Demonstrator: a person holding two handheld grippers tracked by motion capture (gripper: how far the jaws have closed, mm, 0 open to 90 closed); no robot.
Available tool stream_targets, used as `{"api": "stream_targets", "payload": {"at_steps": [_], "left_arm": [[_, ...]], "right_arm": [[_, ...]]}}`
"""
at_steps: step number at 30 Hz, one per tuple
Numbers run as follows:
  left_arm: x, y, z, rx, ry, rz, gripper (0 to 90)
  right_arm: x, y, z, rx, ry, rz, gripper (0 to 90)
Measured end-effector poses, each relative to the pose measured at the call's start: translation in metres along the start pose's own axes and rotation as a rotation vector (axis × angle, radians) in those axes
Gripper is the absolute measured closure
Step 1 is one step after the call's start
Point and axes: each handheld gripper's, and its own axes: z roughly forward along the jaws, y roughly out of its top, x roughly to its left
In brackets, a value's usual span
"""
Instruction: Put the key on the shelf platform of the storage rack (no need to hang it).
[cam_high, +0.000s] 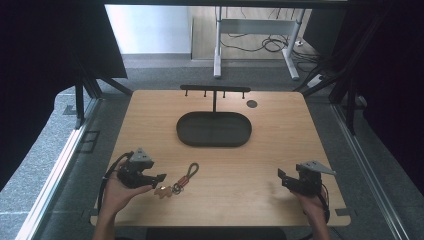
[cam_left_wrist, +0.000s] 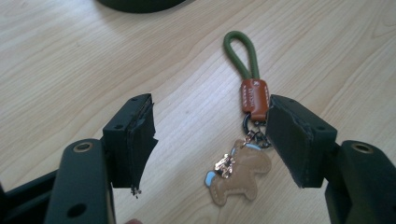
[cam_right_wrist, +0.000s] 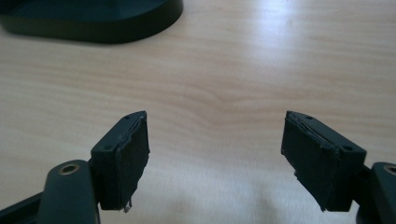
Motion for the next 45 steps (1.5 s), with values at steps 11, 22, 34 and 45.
{"api": "stream_targets", "payload": {"at_steps": [11, 22, 34, 45], "left_arm": [[-0.002, -0.002, 0.011, 0.012, 0.041, -0.041, 35.6], [-0.001, 0.002, 0.006, -0.002, 0.055, -0.036, 35.3], [-0.025, 0.03, -0.007, -0.05, -0.01, 0.049, 37.9], [-0.026, 0.036, 0.029, 0.141, -0.052, 0.089, 40.9]], "right_arm": [[-0.022, -0.016, -0.007, -0.018, 0.055, 0.036, 27.0], [-0.014, -0.023, -0.007, 0.01, 0.054, 0.019, 27.3], [-0.016, -0.025, -0.015, -0.008, 0.05, 0.02, 27.3], [-0.013, -0.026, -0.008, 0.023, 0.041, 0.005, 27.5]]}}
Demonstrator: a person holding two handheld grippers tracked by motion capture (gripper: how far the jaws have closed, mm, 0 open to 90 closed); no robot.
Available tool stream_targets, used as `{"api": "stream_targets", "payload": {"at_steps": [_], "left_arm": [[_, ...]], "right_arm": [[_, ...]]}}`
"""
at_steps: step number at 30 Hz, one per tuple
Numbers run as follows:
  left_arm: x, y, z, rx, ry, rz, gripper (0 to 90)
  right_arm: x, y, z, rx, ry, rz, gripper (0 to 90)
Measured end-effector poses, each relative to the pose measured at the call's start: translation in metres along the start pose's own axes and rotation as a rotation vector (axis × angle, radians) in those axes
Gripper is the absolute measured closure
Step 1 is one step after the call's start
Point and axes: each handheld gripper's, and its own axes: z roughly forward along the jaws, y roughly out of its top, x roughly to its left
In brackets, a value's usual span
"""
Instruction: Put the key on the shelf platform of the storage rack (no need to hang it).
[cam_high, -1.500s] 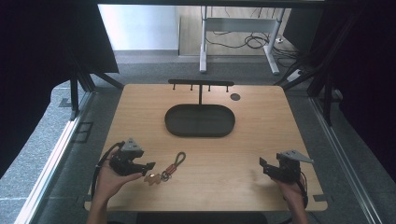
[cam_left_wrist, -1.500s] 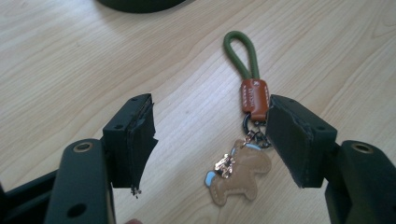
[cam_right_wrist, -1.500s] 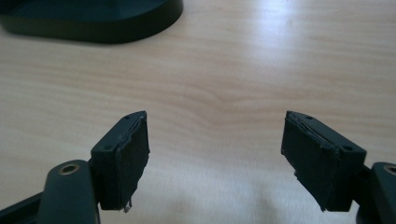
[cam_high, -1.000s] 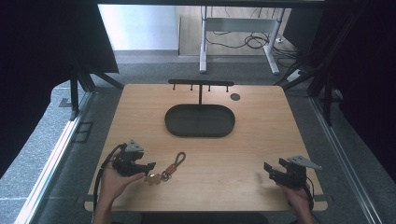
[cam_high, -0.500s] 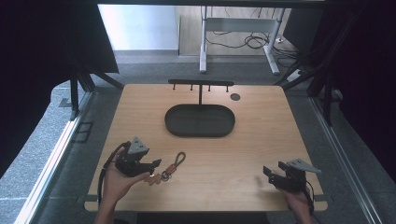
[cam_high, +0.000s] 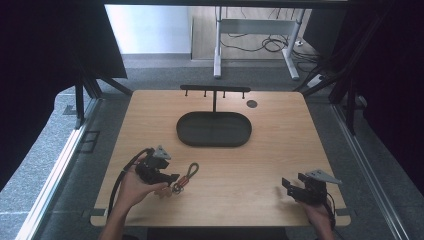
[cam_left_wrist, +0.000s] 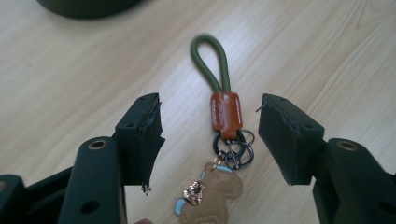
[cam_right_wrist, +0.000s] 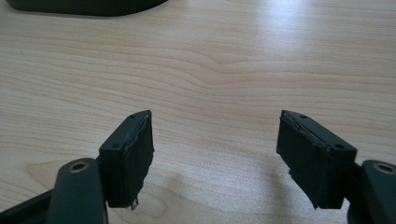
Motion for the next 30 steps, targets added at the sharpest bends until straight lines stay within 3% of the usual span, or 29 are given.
{"api": "stream_targets", "payload": {"at_steps": [11, 30], "left_arm": [[-0.007, 0.015, 0.037, 0.167, -0.023, 0.038, 46.7], [-0.006, 0.024, 0.062, 0.263, -0.05, 0.039, 53.5]], "right_arm": [[-0.001, 0.0, 0.001, 0.003, -0.01, -0.005, 27.5], [0.002, 0.0, 0.004, 0.018, 0.006, -0.01, 26.9]]}}
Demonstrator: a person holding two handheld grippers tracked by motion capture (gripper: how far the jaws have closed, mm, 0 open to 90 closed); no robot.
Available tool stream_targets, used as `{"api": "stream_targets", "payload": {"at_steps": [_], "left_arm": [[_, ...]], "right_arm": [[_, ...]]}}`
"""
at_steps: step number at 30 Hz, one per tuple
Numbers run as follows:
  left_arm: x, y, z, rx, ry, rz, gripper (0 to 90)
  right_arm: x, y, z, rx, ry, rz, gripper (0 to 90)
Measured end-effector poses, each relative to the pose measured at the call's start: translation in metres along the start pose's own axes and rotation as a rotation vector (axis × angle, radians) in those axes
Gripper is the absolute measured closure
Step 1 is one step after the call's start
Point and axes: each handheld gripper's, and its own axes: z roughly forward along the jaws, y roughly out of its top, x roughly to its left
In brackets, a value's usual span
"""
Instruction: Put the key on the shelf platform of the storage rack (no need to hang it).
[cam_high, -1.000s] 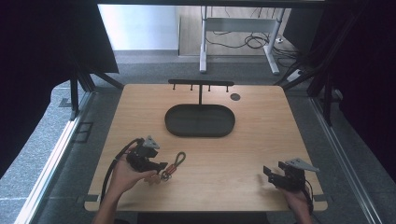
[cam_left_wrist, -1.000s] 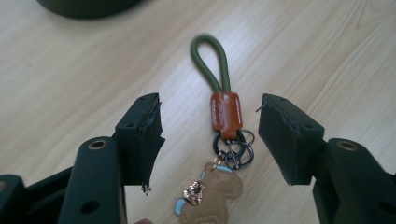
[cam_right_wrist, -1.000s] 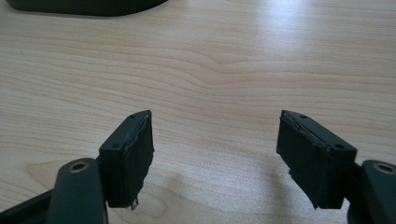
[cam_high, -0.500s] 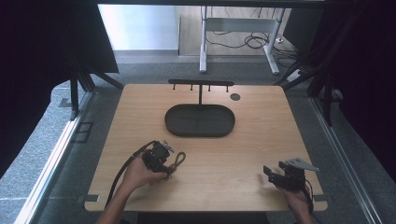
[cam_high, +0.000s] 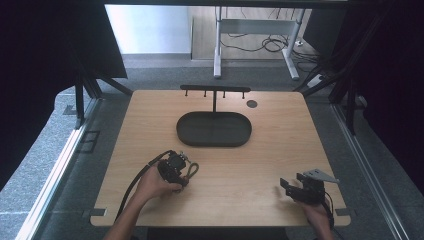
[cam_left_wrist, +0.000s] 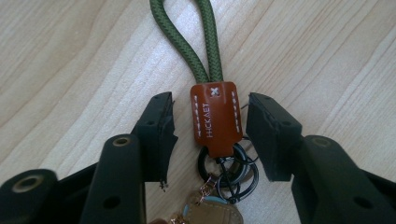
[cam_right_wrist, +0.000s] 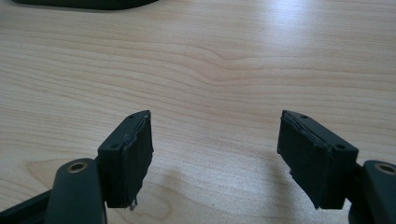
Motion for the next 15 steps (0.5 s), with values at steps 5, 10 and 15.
{"api": "stream_targets", "payload": {"at_steps": [5, 10, 15], "left_arm": [[-0.0007, 0.0011, 0.0035, 0.011, -0.004, -0.003, 56.6], [-0.0021, 0.003, 0.0042, 0.009, -0.01, 0.0, 62.2], [-0.0007, 0.0024, 0.0038, 0.008, -0.01, -0.004, 66.0]], "right_arm": [[-0.0005, -0.0001, 0.0005, -0.001, 0.005, 0.005, 26.9], [-0.0003, -0.0001, 0.0001, -0.001, 0.004, 0.009, 26.9], [-0.0004, -0.0004, 0.0002, -0.001, 0.002, 0.009, 27.0]]}}
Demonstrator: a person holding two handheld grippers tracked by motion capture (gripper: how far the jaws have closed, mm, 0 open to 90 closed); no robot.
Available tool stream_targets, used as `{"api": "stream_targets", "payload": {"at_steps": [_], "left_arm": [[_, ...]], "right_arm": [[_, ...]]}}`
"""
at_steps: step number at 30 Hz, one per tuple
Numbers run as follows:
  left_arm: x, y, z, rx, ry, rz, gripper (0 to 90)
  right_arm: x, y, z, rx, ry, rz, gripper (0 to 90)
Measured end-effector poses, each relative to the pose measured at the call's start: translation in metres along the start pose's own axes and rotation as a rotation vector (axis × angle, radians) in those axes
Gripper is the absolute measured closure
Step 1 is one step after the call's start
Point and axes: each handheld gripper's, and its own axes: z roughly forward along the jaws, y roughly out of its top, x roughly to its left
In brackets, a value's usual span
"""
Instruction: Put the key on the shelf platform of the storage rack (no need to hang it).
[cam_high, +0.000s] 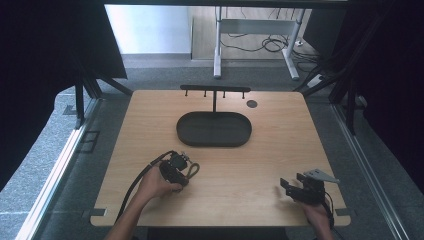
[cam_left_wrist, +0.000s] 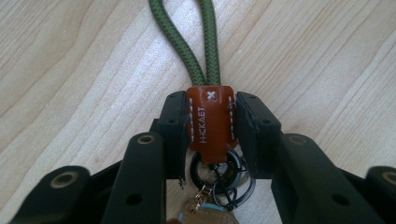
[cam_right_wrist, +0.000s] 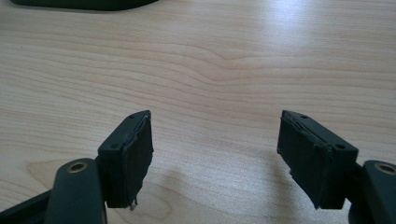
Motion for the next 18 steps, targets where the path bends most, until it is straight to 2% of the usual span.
{"api": "stream_targets", "payload": {"at_steps": [4, 8, 12, 18], "left_arm": [[0.0, 0.0, 0.0, -0.001, 0.002, 0.002, 66.6], [0.001, -0.001, -0.003, -0.015, -0.016, 0.001, 66.9], [0.005, -0.003, -0.012, -0.046, -0.052, -0.011, 67.0], [0.011, -0.003, -0.028, -0.088, -0.064, -0.016, 67.0]], "right_arm": [[-0.001, -0.001, 0.001, 0.001, -0.005, 0.0, 27.1], [-0.001, -0.001, 0.002, 0.007, -0.006, 0.002, 27.3], [-0.001, -0.001, 0.002, 0.007, -0.007, 0.005, 27.3], [-0.001, -0.002, 0.003, 0.013, -0.004, 0.001, 27.5]]}}
